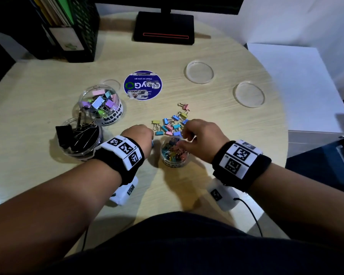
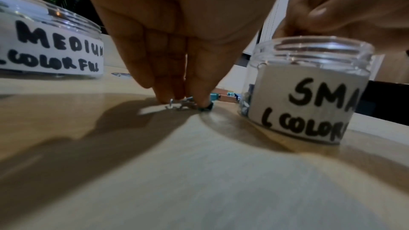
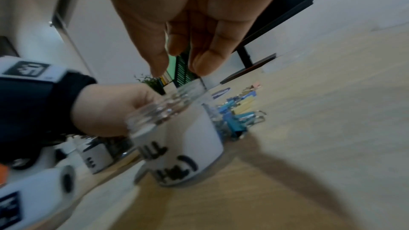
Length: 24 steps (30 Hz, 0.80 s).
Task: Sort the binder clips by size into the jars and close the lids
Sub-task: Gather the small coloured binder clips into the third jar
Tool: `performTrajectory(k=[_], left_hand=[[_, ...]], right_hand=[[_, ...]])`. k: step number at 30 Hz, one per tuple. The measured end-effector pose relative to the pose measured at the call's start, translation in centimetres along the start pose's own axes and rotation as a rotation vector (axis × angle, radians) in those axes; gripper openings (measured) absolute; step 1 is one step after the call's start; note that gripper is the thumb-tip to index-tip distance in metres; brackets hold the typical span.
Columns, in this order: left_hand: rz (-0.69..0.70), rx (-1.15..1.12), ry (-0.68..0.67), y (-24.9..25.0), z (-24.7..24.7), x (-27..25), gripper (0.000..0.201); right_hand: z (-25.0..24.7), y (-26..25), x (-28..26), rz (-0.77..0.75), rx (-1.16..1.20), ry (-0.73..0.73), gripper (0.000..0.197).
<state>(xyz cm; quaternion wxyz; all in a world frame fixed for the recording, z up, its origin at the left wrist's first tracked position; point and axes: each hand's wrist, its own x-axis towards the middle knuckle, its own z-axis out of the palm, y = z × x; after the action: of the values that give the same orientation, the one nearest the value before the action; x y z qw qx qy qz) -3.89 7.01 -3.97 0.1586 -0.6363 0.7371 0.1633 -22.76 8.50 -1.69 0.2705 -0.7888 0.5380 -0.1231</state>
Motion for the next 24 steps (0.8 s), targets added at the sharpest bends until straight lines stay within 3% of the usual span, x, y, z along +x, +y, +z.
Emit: performTrajectory(k=[3, 8, 13, 16, 21, 24], left_hand=[[0.026, -0.073, 0.007, -0.3, 0.5, -0.2, 0.035], [0.033, -0.191, 0.031, -0.4, 0.5, -0.9, 0.020], [0.002, -0.705, 0.315, 0.7, -0.9, -2.2, 0.021], [0.066, -0.882, 0.325, 2.0, -1.6, -3.1, 0.028], [0.272, -0.548, 0.212, 2.6, -1.1, -3.3, 0.020], [0.268, -0.438, 0.222, 2.2, -0.2, -3.0, 0.011]], right_hand=[[-0.2, 1.4, 0.6, 0.099, -0.104, -0.042, 0.019], [0.6, 2.3, 0.6, 0.079, -0.257, -0.241, 0.028], [1.1, 2.8, 0.1, 0.093, -0.312, -0.265, 0.025], [1.2, 3.0, 0.2, 0.108, -0.310, -0.252, 0.021], [1.1, 3.6, 0.5, 0.142, -0.309, -0.236, 0.019], [0.4, 3.7, 0.3, 0.162, -0.277, -0.179, 0.018]])
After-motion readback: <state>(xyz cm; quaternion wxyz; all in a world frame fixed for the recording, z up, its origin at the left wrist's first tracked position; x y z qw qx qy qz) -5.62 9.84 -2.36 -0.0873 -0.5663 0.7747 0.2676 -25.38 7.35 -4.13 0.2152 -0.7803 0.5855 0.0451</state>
